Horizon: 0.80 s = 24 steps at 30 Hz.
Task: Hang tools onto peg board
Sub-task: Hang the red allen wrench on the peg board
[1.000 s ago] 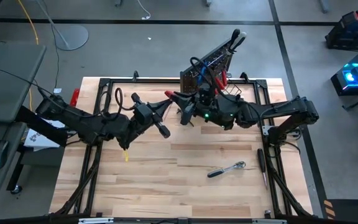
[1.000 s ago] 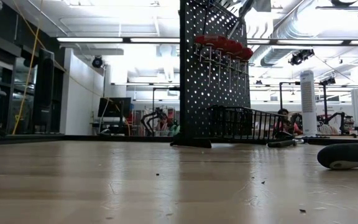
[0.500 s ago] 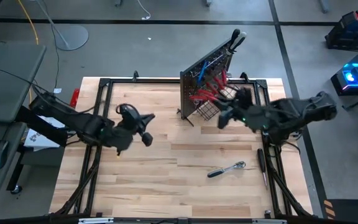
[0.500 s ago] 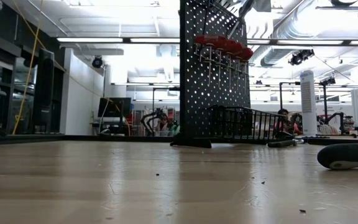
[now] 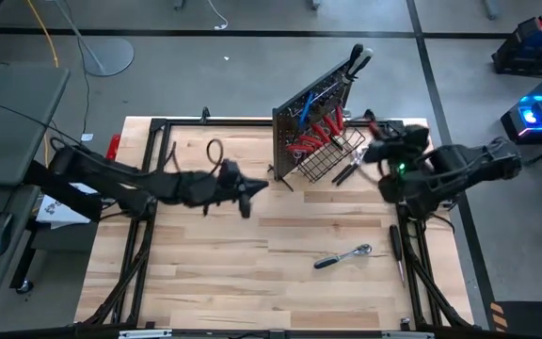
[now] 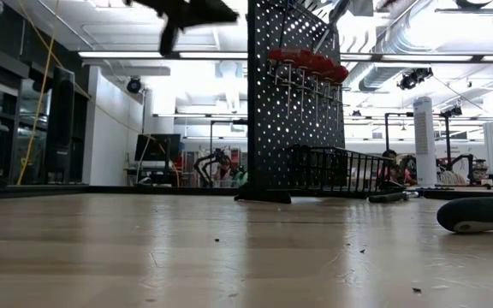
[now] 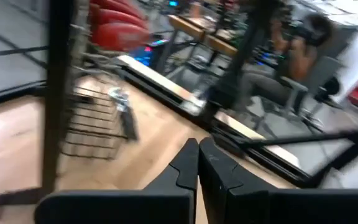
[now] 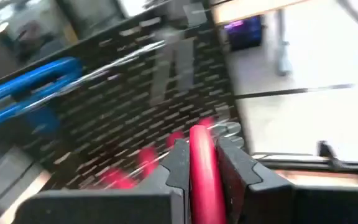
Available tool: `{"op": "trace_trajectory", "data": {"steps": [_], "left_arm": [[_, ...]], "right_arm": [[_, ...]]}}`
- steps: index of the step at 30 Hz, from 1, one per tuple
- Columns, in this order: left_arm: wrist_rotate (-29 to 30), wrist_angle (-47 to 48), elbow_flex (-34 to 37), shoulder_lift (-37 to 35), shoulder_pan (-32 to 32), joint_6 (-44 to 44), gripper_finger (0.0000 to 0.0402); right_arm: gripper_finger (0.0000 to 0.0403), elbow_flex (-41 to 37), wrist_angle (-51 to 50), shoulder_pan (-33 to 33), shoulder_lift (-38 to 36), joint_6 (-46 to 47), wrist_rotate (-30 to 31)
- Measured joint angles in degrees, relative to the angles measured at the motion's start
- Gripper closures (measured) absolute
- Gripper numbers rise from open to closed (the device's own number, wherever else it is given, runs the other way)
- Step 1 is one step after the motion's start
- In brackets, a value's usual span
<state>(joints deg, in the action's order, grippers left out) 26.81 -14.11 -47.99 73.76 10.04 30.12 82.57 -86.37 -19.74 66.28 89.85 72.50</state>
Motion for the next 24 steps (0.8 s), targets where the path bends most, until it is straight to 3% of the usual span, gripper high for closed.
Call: {"op": "trace_trajectory", "data": {"steps": [5, 8, 12, 16, 18, 21, 24], "left_arm": [[-4.1, -0.2, -2.2, 1.7, -7.8, 0.1, 0.0401], [-4.3, 0.4, -3.2, 1.7, -10.8, -0.5, 0.0401], [-3.5, 0.5, -4.0, 0.6, -12.5, -3.5, 0.0401], [0.1, 0.5, -5.0, -0.7, -13.6, -9.4, 0.0401], [3.7, 0.8, -5.4, -1.2, -14.6, -12.3, 0.0401], [7.2, 2.0, -6.6, -1.5, -17.0, -15.2, 0.0401], [6.4, 5.5, -6.9, -1.6, -20.2, -16.7, 0.0401]], "right_arm": [[0.0367, -13.9, 3.2, 5.6, -12.6, 5.2, 0.4], [0.0367, -21.2, 12.7, 7.8, -21.0, 3.3, 1.6], [0.0367, -29.6, 36.1, 9.7, -28.9, -15.8, 0.9], [0.0367, -36.4, 65.0, 15.5, -32.8, -48.4, -9.0], [0.0367, -38.7, 74.5, 20.2, -33.8, -59.3, -13.2], [0.0367, -40.1, 77.6, 27.8, -35.8, -65.6, -16.1], [0.0367, -40.4, 78.6, 35.9, -36.3, -65.8, -24.0]]}}
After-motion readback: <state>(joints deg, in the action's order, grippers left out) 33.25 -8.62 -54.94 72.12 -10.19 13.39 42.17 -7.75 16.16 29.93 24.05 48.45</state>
